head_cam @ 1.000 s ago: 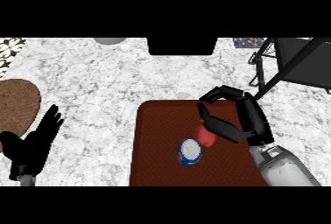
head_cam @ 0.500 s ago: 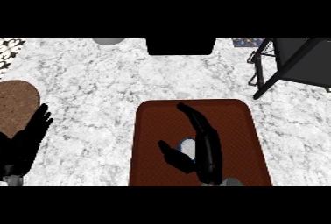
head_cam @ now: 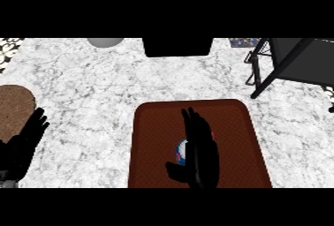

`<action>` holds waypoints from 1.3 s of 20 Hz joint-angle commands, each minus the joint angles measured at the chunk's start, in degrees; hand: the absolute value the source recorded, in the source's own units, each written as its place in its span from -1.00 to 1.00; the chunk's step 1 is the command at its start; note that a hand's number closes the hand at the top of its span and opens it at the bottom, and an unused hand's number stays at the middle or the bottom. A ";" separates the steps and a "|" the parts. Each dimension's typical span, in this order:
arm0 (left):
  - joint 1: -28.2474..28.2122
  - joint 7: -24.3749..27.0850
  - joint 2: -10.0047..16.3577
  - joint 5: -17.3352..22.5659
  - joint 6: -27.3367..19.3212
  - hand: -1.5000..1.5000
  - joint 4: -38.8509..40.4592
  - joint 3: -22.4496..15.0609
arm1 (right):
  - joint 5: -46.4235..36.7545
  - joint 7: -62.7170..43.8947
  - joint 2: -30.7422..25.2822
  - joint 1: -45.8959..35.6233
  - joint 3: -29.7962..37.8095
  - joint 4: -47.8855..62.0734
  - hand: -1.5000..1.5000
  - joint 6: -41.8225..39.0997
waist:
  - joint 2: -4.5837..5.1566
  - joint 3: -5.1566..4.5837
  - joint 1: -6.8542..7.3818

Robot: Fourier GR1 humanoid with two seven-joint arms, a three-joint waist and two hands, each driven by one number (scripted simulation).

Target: Pick the can from the tray and place it in the tiered shelf

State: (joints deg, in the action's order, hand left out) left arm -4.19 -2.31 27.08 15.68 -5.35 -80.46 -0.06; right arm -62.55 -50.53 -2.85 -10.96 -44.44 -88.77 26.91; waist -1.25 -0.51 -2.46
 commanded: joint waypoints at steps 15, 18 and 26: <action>-0.85 -0.08 -1.64 -1.14 0.47 0.00 -2.14 -1.36 | 4.09 -26.10 2.79 -8.37 0.08 -7.81 -1.00 -54.59 | 0.95 0.40 3.14; 1.62 -0.53 -1.07 -1.35 0.79 0.00 -1.22 -0.65 | 4.07 -27.28 2.78 -6.50 -0.91 -9.93 -1.00 -55.78 | 0.94 0.42 2.32; 2.52 1.25 -2.99 -2.78 0.87 0.00 1.31 -0.63 | 0.89 -21.94 2.78 -4.35 2.68 -6.07 -1.00 -55.45 | 1.16 0.45 2.18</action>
State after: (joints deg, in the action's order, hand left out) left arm -1.92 -2.37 25.00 13.87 -4.37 -80.27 -0.61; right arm -60.18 -63.62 -1.26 -16.83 -41.69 -95.04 -22.52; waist -0.11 -0.07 -0.03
